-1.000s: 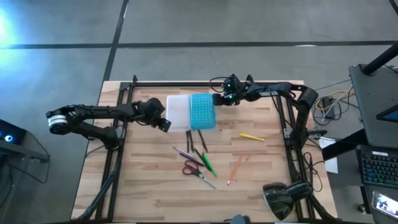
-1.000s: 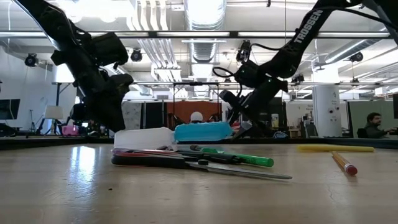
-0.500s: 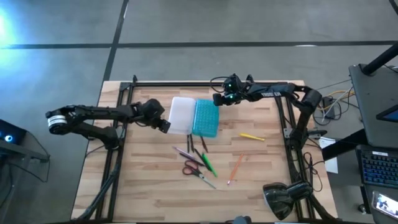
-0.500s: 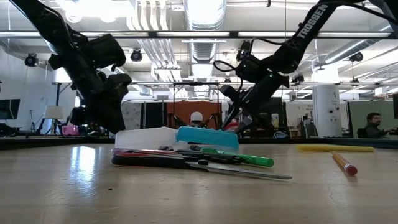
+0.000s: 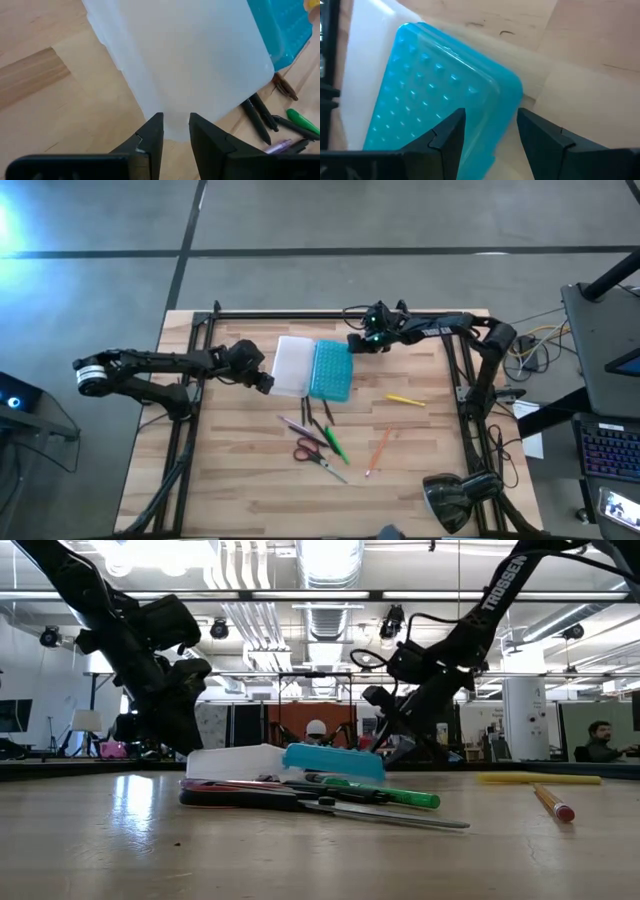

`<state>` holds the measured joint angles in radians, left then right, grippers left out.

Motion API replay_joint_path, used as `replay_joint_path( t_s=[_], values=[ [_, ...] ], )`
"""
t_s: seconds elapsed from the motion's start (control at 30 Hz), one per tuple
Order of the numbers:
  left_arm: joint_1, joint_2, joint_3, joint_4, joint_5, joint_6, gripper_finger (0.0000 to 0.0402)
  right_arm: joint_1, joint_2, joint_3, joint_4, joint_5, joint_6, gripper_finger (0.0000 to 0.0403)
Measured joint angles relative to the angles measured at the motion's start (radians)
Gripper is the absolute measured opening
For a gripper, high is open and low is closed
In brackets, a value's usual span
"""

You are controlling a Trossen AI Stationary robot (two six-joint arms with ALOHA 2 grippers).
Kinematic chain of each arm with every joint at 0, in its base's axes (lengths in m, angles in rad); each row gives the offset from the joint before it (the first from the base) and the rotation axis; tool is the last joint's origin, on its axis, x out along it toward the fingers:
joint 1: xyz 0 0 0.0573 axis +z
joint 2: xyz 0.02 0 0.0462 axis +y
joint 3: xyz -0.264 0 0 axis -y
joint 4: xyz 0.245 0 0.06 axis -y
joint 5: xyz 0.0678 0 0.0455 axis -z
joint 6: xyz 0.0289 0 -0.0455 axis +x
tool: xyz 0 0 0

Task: Pick & place school supplies into a supply box
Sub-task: Prepare the blue supply box

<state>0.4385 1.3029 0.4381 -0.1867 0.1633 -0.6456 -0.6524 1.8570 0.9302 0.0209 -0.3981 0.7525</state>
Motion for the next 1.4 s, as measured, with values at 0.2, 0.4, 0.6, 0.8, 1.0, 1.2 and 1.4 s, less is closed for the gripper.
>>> replay_joint_path(
  t_s=[0.2,0.4,0.6,0.8,1.0,1.2,1.4],
  values=[
    [0.000,-0.001,-0.014,0.017,0.000,-0.003,0.0076,0.011,0.017,-0.008,0.051,-0.019,-0.006,0.0174],
    [0.000,-0.002,-0.026,0.034,0.001,-0.011,0.0076,0.008,0.017,-0.010,0.097,-0.089,-0.024,0.0174],
    [0.000,-0.002,-0.027,0.038,0.000,-0.010,0.0076,0.005,-0.039,-0.007,0.110,-0.137,-0.063,0.0174],
    [0.000,-0.002,-0.029,0.048,0.000,0.002,0.0076,0.007,-0.143,-0.004,0.127,-0.166,-0.081,0.0174],
    [-0.002,-0.020,-0.031,0.060,-0.014,0.026,0.0076,0.017,-0.215,-0.003,0.127,-0.217,-0.102,0.0173],
    [-0.011,-0.044,-0.036,0.055,-0.054,0.052,0.0076,0.021,-0.285,-0.002,0.079,-0.183,-0.136,0.0173],
    [-0.062,-0.151,-0.037,-0.007,-0.060,0.041,0.0076,0.007,-0.292,-0.001,-0.033,-0.072,-0.151,0.0173]
  ],
)
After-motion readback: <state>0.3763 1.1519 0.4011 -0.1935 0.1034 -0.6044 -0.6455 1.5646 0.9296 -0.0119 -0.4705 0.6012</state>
